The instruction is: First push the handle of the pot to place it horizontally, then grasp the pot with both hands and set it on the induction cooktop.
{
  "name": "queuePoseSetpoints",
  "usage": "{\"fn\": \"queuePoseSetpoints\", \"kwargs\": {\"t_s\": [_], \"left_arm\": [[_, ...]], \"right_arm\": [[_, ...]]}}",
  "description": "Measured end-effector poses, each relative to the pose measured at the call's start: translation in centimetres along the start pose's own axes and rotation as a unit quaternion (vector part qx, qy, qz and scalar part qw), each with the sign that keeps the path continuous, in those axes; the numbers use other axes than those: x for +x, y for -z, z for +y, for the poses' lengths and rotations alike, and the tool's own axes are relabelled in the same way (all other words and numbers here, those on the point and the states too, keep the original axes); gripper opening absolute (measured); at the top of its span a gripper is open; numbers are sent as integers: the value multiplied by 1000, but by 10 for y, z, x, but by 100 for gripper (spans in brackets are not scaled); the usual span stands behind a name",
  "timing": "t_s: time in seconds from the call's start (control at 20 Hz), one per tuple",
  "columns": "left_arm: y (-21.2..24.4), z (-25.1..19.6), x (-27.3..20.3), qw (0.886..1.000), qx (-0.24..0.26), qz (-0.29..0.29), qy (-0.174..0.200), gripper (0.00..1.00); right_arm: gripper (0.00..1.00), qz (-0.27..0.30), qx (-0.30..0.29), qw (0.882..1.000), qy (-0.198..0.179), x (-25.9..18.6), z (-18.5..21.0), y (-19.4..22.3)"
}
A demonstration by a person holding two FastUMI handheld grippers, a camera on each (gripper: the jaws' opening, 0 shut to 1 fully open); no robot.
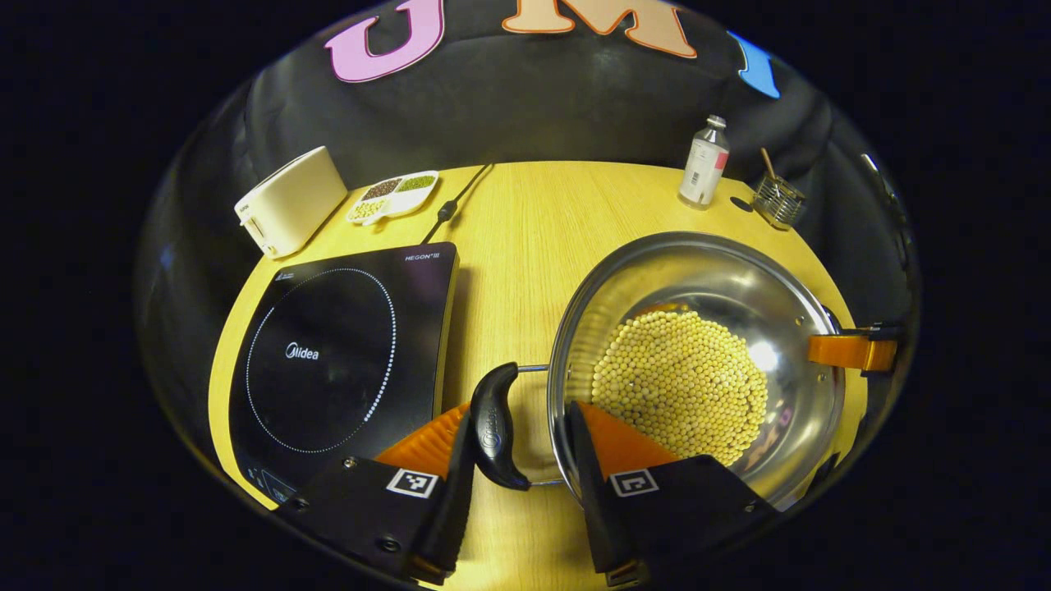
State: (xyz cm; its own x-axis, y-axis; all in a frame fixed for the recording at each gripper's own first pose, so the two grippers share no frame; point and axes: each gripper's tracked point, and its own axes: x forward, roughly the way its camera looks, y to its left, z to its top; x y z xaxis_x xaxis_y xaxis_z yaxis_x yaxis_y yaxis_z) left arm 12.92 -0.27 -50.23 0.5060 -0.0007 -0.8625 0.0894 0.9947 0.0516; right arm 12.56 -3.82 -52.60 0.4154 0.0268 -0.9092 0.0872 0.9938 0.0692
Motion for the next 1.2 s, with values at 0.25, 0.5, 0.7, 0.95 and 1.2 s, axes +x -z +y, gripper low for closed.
{"fn": "queuePoseSetpoints", "kwargs": {"t_s": [0.25, 0.5, 0.7, 0.95, 1.2], "left_arm": [[18, 3, -14, 999, -33, 29, 1, 63], [19, 10, -35, 999, -36, 21, -1, 59], [20, 21, -45, 999, -28, 24, 12, 59], [3, 70, -66, 1000, -19, 8, 22, 59], [-21, 134, -81, 999, -10, -19, 43, 59]], "right_arm": [[45, 5, 4, 1000, -6, -10, 1, 19], [40, 6, 13, 1000, -15, -25, 10, 31], [45, -2, 21, 1000, -4, -40, 23, 29], [45, -10, 41, 999, 2, -60, 74, 30], [39, -35, 48, 998, 12, -80, 141, 15]]}}
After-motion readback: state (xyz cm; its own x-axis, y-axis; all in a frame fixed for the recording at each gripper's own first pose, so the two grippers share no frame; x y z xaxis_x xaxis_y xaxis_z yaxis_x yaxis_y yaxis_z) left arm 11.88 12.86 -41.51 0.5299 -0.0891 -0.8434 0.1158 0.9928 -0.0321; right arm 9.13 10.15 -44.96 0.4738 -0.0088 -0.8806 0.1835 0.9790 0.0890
